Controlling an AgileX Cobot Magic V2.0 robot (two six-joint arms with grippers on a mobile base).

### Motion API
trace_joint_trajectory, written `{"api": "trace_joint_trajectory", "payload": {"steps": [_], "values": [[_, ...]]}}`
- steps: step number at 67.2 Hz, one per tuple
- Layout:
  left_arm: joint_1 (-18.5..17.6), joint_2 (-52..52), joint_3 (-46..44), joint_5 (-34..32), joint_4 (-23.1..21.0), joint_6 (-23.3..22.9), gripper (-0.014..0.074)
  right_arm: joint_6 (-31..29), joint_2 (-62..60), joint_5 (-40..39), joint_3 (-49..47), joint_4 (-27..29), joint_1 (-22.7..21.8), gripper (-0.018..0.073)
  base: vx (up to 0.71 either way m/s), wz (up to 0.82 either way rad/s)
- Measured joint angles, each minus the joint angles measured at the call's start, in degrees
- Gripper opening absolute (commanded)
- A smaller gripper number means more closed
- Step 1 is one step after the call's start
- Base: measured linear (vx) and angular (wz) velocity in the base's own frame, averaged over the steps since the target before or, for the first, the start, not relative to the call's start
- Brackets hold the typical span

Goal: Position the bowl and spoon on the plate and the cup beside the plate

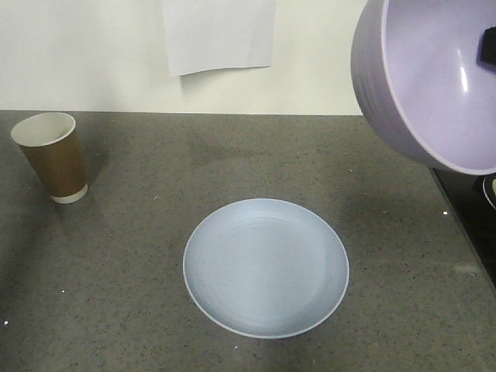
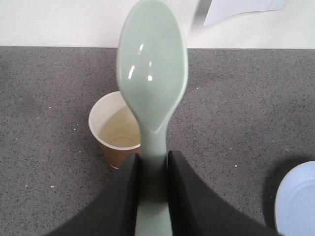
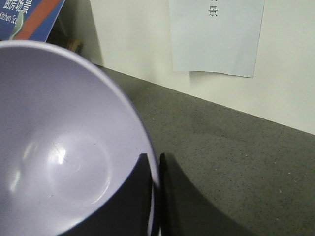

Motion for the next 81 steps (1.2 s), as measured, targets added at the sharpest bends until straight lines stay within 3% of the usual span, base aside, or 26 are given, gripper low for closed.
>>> {"api": "trace_joint_trajectory", "payload": {"steps": [81], "values": [[0.0,0.0,0.0,0.0,0.0,0.0,-0.0006,0.0,0.0,0.0,0.0,0.0,0.0,-0.0006,0.0,0.0]]}}
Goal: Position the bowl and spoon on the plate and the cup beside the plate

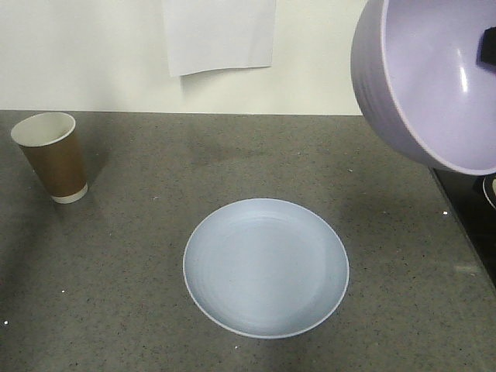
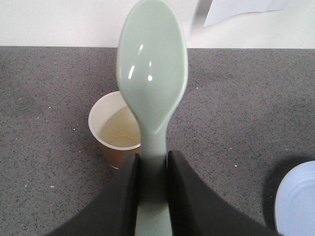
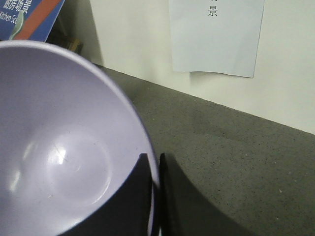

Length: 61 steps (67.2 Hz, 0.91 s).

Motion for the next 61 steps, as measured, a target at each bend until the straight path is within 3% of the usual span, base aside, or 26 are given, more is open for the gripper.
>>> {"api": "trace_joint_trajectory", "payload": {"steps": [61], "values": [[0.0,0.0,0.0,0.0,0.0,0.0,-0.0006,0.0,0.0,0.0,0.0,0.0,0.0,-0.0006,0.0,0.0]]}}
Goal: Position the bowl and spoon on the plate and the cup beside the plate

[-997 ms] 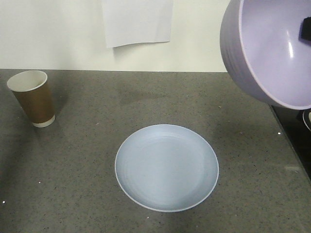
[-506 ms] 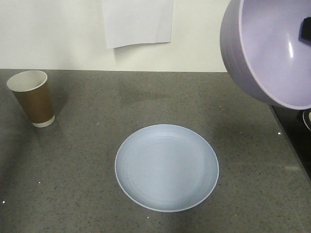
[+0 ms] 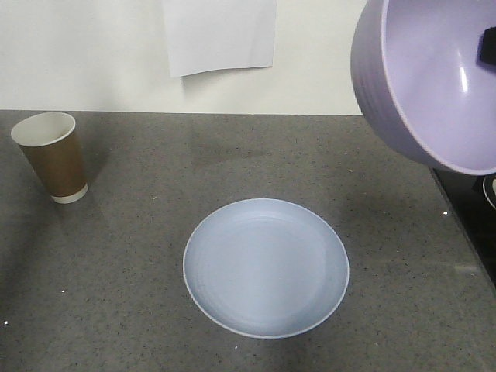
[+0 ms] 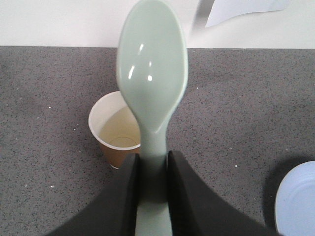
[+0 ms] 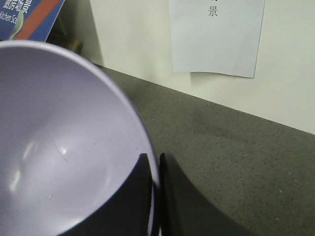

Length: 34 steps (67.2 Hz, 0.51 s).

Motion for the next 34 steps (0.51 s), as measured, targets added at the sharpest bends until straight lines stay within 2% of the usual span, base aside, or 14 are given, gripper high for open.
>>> {"api": "trace_joint_trajectory", "payload": {"steps": [24,34], "values": [[0.0,0.0,0.0,0.0,0.0,0.0,-0.0006,-0.1,0.0,-0.1,0.0,0.1,0.0,-0.0006,0.0,0.0],[0.0,0.0,0.0,0.0,0.0,0.0,-0.0006,-2.1,2.2,0.4,0.0,5.4,0.0,-0.0006,0.0,0.0]]}}
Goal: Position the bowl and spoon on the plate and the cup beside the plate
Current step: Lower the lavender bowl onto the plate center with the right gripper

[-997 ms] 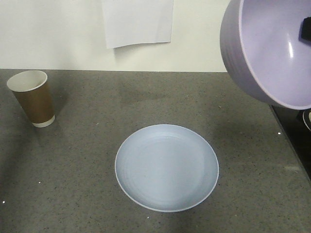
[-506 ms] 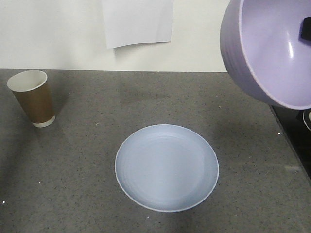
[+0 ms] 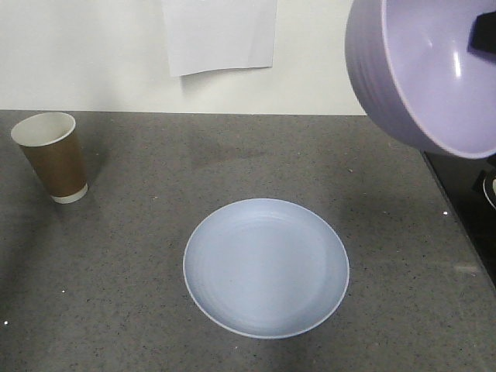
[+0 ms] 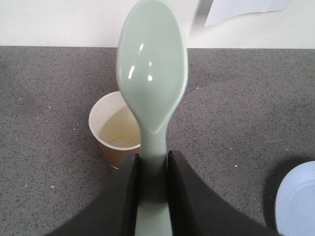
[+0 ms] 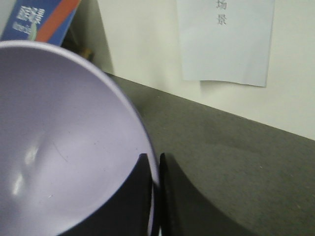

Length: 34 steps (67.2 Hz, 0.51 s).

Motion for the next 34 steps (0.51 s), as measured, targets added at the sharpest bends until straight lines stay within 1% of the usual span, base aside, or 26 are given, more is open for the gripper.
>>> {"api": "trace_joint_trajectory", "payload": {"steps": [3,9,15,19,24,34], "values": [[0.0,0.0,0.0,0.0,0.0,0.0,-0.0006,-1.6,1.7,0.8,0.0,3.0,0.0,-0.0006,0.0,0.0],[0.0,0.0,0.0,0.0,0.0,0.0,-0.0006,-4.5,5.6,3.2,-0.3,7.0,0.0,-0.0006,0.0,0.0],[0.0,0.0,0.0,0.0,0.0,0.0,-0.0006,-6.0,10.4,3.5,-0.3,8.0,1.3,-0.0006,0.0,0.0],[0.0,0.0,0.0,0.0,0.0,0.0,-0.0006,-6.4,14.3,3.4,-0.3,7.4,3.3,-0.0006,0.0,0.0],[0.0,0.0,0.0,0.0,0.0,0.0,-0.0006,-7.5,18.6,3.1,-0.3,5.5,7.3,-0.0006,0.0,0.0],[0.0,0.0,0.0,0.0,0.0,0.0,-0.0006,-8.8,25.9,1.5,-0.3,-1.8,16.9,-0.0004,0.0,0.0]]}}
